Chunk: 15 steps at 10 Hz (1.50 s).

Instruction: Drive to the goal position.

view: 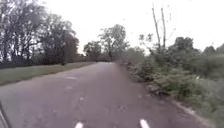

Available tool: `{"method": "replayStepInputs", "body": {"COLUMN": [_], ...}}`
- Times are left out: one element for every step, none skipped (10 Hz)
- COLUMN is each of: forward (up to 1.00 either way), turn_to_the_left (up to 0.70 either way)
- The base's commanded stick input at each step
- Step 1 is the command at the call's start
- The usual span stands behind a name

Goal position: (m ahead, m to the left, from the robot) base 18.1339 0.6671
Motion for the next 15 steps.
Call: {"method": "replayStepInputs", "body": {"forward": [0.70,0.70,0.70,0.70,0.70,0.70,0.70,0.70,0.70,0.70,0.70,0.70,0.70,0.70,0.70], "turn_to_the_left": [0.00,0.00,0.00,0.00,0.00,0.00,0.00,0.00,0.00,0.00,0.00,0.00,0.00,0.00,0.00]}}
